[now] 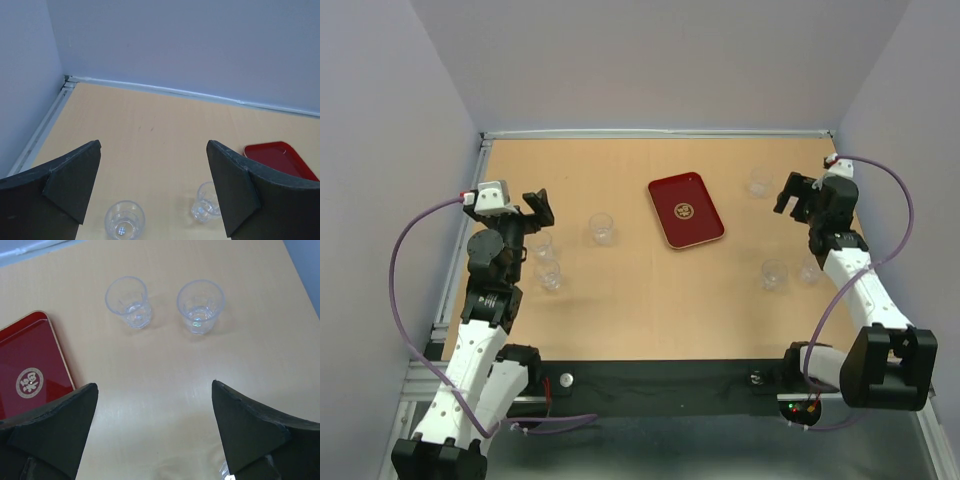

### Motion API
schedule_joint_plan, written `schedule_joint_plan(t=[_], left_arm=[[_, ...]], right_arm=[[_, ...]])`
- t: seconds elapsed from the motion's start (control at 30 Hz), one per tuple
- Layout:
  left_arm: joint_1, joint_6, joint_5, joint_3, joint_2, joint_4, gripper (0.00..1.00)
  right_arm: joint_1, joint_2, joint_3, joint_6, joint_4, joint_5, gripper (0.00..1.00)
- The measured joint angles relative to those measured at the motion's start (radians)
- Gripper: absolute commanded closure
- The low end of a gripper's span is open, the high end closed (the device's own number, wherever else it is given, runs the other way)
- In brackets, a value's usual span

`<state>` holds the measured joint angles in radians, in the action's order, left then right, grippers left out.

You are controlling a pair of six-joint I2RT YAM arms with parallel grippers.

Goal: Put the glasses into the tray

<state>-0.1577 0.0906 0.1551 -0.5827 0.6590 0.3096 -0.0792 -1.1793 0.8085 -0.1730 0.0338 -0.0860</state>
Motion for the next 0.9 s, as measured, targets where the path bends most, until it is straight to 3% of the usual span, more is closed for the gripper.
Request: schedule_joint_plan(t=[0.13,0.33,0.47,0.73,0.9], left_arm=[[0.000,0.008,-0.064,0.000,0.017,0.016,0.01],[0.000,0.047,-0.175,-0.017,0.082,-0.010,0.01],[0.000,0.084,-0.269,-0.092,0.139,-0.071,0.02],[0.000,0.197,-0.429,-0.214,0.261,-0.143,0.07],[0.000,0.228,-0.498,-0.312,0.426,-0.218,0.14]], right_arm=[[0.000,0.043,0.000,0.025,-0.004,0.122,0.00],[-0.002,0.059,0.000,0.198,-0.017,0.524,0.00],[-0.013,0.060,-0.005,0.294,0.013,0.669,0.00],[-0.033,0.116,-0.008,0.379,0.071,0.760,0.00],[-0.033,0.138,-0.008,0.398,0.071,0.778,0.00]])
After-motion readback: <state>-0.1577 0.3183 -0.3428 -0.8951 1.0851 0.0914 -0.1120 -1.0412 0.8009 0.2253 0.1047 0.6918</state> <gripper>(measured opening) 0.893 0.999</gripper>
